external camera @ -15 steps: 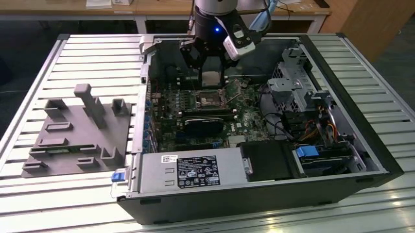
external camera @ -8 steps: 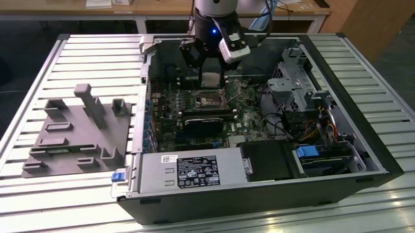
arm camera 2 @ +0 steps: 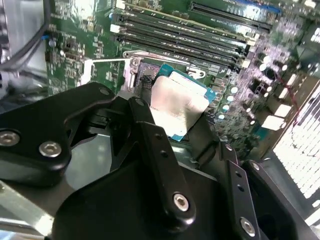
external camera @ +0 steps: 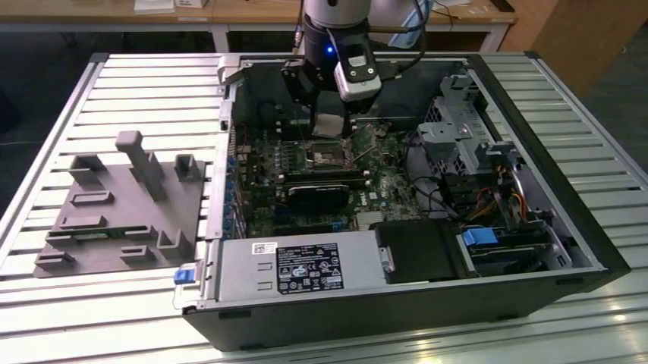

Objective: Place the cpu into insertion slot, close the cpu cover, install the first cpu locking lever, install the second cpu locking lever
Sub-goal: 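Place the cpu into insertion slot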

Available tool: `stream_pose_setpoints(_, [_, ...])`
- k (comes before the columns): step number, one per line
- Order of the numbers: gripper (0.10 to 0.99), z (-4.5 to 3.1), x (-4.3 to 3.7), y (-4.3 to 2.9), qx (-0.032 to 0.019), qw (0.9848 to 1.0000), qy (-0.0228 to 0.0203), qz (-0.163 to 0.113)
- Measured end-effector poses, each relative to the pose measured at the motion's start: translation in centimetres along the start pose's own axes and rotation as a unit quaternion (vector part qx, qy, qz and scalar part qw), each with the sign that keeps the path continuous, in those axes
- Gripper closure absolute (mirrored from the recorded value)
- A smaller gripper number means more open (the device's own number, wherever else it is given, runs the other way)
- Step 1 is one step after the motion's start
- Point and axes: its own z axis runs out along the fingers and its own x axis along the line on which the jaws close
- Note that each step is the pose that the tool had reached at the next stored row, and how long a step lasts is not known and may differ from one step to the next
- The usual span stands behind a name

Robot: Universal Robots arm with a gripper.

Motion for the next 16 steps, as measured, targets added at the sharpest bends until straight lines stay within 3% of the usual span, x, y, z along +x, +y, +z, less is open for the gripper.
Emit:
stream_pose_setpoints(4, [0.545,0.07,0.0,0.0,0.0007,0.9993,-0.0015,0.037])
stream_pose_setpoints(8, [0.545,0.14,0.0,-0.01,0.0013,0.9974,-0.0029,0.073])
stream_pose_setpoints(12, [0.545,0.22,0.0,-0.01,0.0021,0.994,-0.0044,0.109])
stream_pose_setpoints(16, [0.545,0.31,0.01,-0.01,0.0027,0.9896,-0.0058,0.144])
